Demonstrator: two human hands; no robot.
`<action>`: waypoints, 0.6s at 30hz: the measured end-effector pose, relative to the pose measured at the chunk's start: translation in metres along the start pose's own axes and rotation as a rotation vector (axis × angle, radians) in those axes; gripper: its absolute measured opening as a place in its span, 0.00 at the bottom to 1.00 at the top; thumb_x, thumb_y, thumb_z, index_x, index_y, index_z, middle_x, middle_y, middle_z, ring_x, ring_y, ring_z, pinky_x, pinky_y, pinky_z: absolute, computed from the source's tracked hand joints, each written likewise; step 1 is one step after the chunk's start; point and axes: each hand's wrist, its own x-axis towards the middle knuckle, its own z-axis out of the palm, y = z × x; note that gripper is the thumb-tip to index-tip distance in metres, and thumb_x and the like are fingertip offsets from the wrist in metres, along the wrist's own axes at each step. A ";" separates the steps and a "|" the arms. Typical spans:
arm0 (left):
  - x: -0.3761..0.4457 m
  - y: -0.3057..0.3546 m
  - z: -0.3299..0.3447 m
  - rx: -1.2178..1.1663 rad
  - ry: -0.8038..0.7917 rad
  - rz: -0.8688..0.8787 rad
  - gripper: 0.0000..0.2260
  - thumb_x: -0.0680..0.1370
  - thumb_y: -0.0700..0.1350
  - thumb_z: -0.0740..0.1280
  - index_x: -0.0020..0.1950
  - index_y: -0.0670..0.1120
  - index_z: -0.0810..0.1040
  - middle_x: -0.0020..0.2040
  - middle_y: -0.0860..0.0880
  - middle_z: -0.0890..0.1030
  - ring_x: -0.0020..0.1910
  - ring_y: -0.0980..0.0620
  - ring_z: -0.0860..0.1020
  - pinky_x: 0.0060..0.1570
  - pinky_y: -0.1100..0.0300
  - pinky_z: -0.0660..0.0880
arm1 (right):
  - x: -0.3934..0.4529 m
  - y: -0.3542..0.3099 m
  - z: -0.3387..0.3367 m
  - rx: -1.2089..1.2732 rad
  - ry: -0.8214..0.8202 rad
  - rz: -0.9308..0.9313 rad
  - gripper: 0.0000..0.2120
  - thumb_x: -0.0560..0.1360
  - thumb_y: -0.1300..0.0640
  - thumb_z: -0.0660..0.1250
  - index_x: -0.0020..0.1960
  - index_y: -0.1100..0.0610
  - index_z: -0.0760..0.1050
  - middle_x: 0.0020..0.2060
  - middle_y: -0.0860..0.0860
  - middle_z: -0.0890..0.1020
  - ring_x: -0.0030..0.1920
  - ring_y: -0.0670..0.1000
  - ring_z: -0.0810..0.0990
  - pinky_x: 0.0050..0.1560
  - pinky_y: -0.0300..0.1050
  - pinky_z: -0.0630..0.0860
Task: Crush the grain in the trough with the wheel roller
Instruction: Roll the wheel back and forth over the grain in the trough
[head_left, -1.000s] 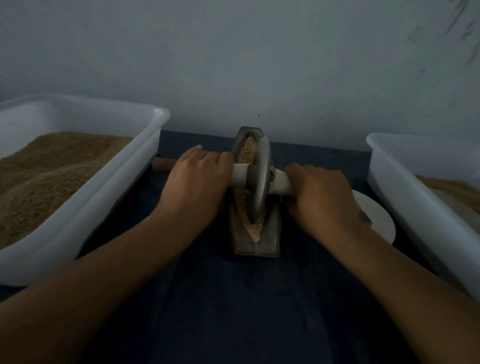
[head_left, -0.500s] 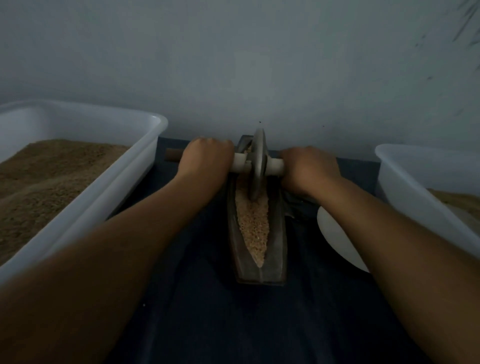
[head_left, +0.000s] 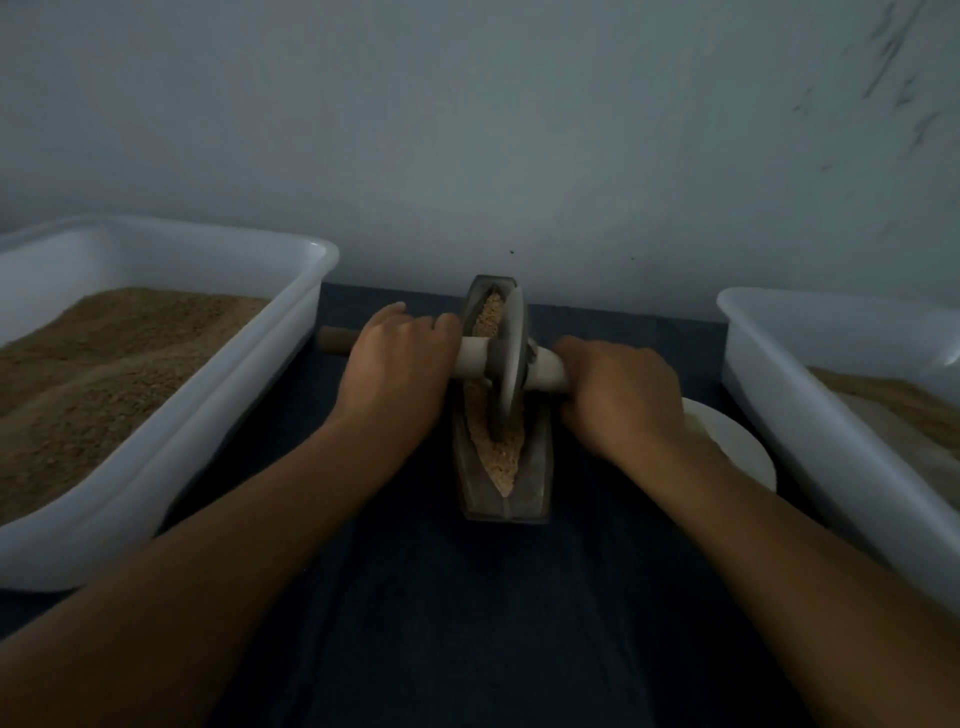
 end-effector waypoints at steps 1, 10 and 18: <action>-0.005 0.001 -0.004 -0.023 0.011 -0.004 0.11 0.73 0.44 0.71 0.51 0.50 0.71 0.43 0.51 0.81 0.42 0.51 0.78 0.69 0.54 0.65 | -0.004 -0.001 -0.002 0.009 0.018 -0.001 0.08 0.71 0.50 0.70 0.47 0.48 0.73 0.37 0.48 0.79 0.37 0.54 0.78 0.35 0.45 0.60; -0.037 0.012 -0.037 -0.168 0.143 -0.043 0.11 0.70 0.38 0.71 0.51 0.46 0.78 0.43 0.48 0.82 0.45 0.45 0.78 0.68 0.54 0.64 | -0.039 -0.007 -0.024 0.080 0.066 -0.022 0.10 0.72 0.52 0.70 0.51 0.51 0.74 0.39 0.49 0.78 0.38 0.54 0.75 0.39 0.46 0.61; -0.043 0.004 -0.025 -0.188 0.180 -0.009 0.14 0.69 0.39 0.74 0.53 0.45 0.79 0.44 0.46 0.83 0.45 0.45 0.79 0.61 0.50 0.71 | -0.026 -0.005 -0.015 0.012 0.092 -0.045 0.08 0.73 0.50 0.69 0.49 0.50 0.72 0.37 0.47 0.75 0.36 0.48 0.65 0.40 0.46 0.60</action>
